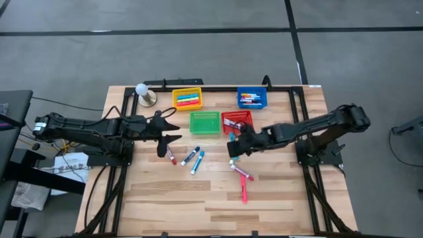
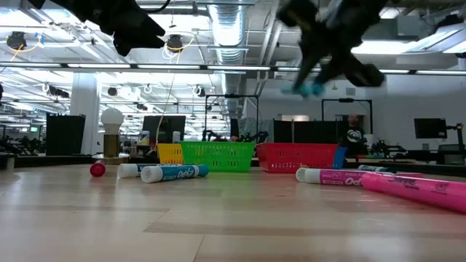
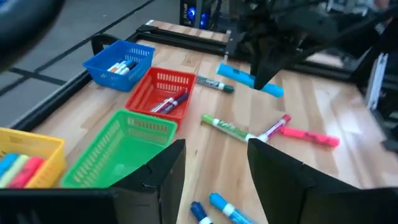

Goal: Pick & Place Markers
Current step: Put the blue sharpie into the yellow bin

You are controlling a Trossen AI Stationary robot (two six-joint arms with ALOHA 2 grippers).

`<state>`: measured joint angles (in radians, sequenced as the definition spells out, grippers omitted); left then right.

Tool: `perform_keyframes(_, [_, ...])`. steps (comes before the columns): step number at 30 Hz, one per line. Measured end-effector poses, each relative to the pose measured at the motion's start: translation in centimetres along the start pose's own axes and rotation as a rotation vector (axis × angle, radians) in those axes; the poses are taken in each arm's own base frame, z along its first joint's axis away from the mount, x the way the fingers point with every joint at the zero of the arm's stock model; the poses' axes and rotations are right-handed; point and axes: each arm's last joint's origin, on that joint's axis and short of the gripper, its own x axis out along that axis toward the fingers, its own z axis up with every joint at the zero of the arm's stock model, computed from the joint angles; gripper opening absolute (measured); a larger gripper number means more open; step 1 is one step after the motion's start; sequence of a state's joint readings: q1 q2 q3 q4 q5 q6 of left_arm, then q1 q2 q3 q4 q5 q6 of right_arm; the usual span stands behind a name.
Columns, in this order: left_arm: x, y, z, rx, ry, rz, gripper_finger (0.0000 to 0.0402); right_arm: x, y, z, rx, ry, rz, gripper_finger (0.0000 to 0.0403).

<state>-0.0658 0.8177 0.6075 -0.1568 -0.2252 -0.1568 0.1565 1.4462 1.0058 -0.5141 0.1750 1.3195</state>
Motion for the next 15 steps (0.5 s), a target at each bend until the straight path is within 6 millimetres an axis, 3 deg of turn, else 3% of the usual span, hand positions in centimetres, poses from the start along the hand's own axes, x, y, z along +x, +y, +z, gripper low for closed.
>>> perform_keyframes(8, [0.0,-0.3,0.8,-0.158,-0.063,-0.087,0.0172,-2.1,2.8,2.5,-0.142,-0.197,0.328,0.0053])
perform_keyframes(15, [0.0,-0.6,1.8,-0.273,-0.151,-0.162,0.0172,-1.3,4.7,4.1,-0.258,-0.313,0.522,0.0053])
